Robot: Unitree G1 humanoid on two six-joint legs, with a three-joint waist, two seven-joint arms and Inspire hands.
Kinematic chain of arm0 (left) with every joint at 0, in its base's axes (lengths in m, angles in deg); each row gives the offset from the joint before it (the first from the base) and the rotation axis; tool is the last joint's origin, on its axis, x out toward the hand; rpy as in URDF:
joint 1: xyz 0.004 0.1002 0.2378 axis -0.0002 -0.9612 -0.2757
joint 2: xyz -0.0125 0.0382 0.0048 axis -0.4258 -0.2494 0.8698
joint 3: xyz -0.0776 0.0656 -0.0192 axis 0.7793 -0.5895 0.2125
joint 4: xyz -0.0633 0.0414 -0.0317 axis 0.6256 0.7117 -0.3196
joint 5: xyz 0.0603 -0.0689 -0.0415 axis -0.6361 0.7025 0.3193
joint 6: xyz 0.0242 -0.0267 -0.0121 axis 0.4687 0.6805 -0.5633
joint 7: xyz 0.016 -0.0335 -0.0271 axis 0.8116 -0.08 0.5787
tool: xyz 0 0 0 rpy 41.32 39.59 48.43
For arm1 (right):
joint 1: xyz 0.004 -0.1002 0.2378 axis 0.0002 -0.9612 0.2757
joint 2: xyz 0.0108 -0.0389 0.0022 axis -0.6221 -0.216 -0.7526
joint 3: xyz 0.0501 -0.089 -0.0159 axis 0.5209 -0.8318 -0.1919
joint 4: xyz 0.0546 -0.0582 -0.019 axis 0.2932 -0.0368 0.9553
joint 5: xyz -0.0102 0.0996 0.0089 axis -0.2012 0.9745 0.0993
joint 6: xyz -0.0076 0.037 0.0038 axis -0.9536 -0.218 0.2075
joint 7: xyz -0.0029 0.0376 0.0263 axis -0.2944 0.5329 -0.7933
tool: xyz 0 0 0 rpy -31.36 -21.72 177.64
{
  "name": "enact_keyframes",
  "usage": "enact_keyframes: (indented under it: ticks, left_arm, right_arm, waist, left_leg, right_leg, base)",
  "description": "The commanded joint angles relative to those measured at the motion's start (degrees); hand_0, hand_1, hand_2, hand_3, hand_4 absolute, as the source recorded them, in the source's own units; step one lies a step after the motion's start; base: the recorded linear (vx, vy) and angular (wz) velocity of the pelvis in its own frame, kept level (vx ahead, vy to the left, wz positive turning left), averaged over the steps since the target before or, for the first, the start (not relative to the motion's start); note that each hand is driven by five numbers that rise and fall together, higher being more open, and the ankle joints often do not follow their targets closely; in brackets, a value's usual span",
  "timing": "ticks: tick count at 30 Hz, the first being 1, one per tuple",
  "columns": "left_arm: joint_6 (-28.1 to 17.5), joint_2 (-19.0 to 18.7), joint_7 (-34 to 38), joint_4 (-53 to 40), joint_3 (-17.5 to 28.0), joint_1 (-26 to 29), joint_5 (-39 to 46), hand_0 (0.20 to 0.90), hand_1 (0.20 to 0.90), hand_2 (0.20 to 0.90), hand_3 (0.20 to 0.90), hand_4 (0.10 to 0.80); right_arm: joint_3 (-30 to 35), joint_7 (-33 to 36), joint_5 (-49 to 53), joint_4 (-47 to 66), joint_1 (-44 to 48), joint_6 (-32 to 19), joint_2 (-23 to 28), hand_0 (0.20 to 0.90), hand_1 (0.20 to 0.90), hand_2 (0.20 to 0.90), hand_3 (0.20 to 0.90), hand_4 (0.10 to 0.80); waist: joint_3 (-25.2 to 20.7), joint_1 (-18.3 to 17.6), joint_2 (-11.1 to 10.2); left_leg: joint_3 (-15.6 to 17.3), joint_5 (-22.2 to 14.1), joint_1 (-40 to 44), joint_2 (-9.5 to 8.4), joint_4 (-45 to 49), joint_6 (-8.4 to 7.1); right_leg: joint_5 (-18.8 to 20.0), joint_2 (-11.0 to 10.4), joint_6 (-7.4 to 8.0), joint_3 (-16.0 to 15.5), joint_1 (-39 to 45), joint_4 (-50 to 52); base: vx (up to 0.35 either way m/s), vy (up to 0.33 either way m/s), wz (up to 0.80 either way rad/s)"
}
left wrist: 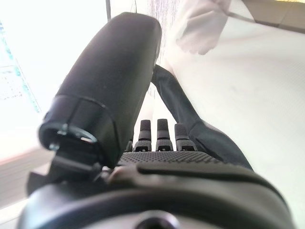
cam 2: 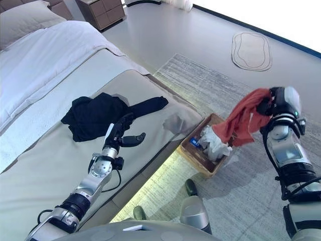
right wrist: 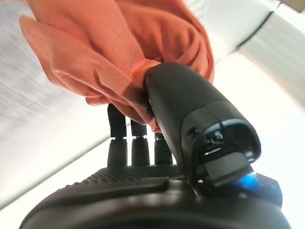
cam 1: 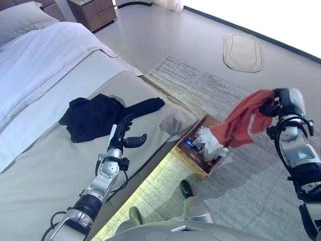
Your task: Pick up the clothes from the bed and place them into the basket
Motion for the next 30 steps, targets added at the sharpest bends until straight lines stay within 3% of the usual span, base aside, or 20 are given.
enact_keyframes:
  ticks: [1,10,19,20,21,22,23,30]
  left_arm:
    - [-3.9,-0.7,1.6,-0.4,-1.1,4.6,-1.5,0.900,0.900,0.900,0.900,0.800]
    - [-4.6,-0.4,1.4,-0.6,-3.7,5.7,-1.2,0.900,0.900,0.900,0.900,0.800]
    - [-4.8,-1.2,1.0,-0.6,-4.5,6.2,-0.8,0.900,0.900,0.900,0.900,0.800]
    - [-4.7,-1.3,1.0,-0.8,-4.6,6.4,-0.7,0.900,0.900,0.900,0.900,0.800]
    - [-4.8,-1.4,1.0,-1.1,-4.6,6.3,-0.5,0.900,0.900,0.900,0.900,0.800]
    - [-4.8,-1.4,1.0,-1.1,-4.6,6.3,-0.4,0.900,0.900,0.900,0.900,0.800]
    - [-5.0,-1.5,0.8,-1.2,-4.5,6.2,-0.3,0.900,0.900,0.900,0.900,0.800]
    - [-5.3,-2.1,-0.2,-1.7,-4.7,5.1,-0.1,0.900,0.900,0.900,0.900,0.800]
  right_arm:
    - [-0.7,1.7,-0.2,0.8,8.5,-5.0,2.4,0.300,0.300,0.300,0.200,0.100]
    - [-5.5,3.7,0.9,-7.0,11.5,-3.7,0.0,0.300,0.300,0.300,0.200,0.100]
    - [-6.4,5.6,0.3,-7.1,9.6,-3.0,-2.3,0.300,0.300,0.300,0.200,0.100]
    - [-6.6,5.9,0.0,-7.0,9.3,-2.3,-2.4,0.340,0.340,0.340,0.247,0.147]
    - [-6.7,6.0,0.1,-7.0,9.2,-1.6,-2.3,0.531,0.531,0.531,0.469,0.369]
    - [-6.7,6.0,0.4,-7.3,9.0,-1.6,-2.4,0.785,0.785,0.785,0.765,0.665]
    - [-6.5,6.0,0.6,-7.7,8.6,-1.8,-2.5,0.900,0.900,0.900,0.900,0.800]
    - [-6.5,6.5,-0.8,-8.7,7.2,-2.8,-2.9,0.900,0.900,0.900,0.900,0.800]
  waist:
    - [-1.9,2.3,-0.3]
    - [0.1,3.2,1.4]
    - [0.3,3.7,1.9]
    - [0.4,3.8,1.9]
    - [0.5,3.8,1.9]
    - [0.5,3.8,1.9]
    - [0.4,3.9,1.9]
    - [-0.2,4.6,1.9]
  left_leg:
    - [-1.7,-4.8,2.9,3.03,0.4,-1.31]
    - [-2.6,-4.1,2.0,3.22,0.4,-1.85]
    - [-3.6,-3.6,1.2,3.20,0.4,-1.85]
    - [-3.7,-3.6,1.1,3.16,0.4,-1.83]
    - [-3.8,-3.6,1.1,3.10,0.4,-1.81]
    - [-3.8,-3.6,1.1,3.09,0.4,-1.82]
    - [-3.8,-3.6,1.1,3.11,0.4,-1.82]
    - [-4.0,-3.4,1.3,3.22,0.4,-1.75]
  right_leg:
    - [-1.7,-1.0,-0.53,-0.4,-1.0,5.2]
    - [-1.1,-1.3,-0.88,-1.1,-1.8,4.6]
    - [-1.0,-1.6,-0.90,-1.8,-1.8,4.3]
    - [-1.0,-1.6,-0.89,-1.9,-1.8,4.2]
    - [-1.0,-1.6,-0.87,-1.9,-1.8,4.2]
    - [-1.0,-1.7,-0.87,-1.9,-1.7,4.1]
    - [-1.0,-1.7,-0.85,-2.0,-1.6,4.1]
    - [-1.2,-1.9,-0.91,-2.6,-0.6,3.9]
  base:
    - [-0.009,-0.019,-0.04]
    - [-0.012,-0.008,-0.01]
    - [0.007,-0.014,0.03]
    - [0.000,0.000,0.00]
    - [0.000,0.000,0.00]
    - [0.000,0.000,0.00]
    - [0.000,0.000,0.00]
    - [0.007,-0.007,0.01]
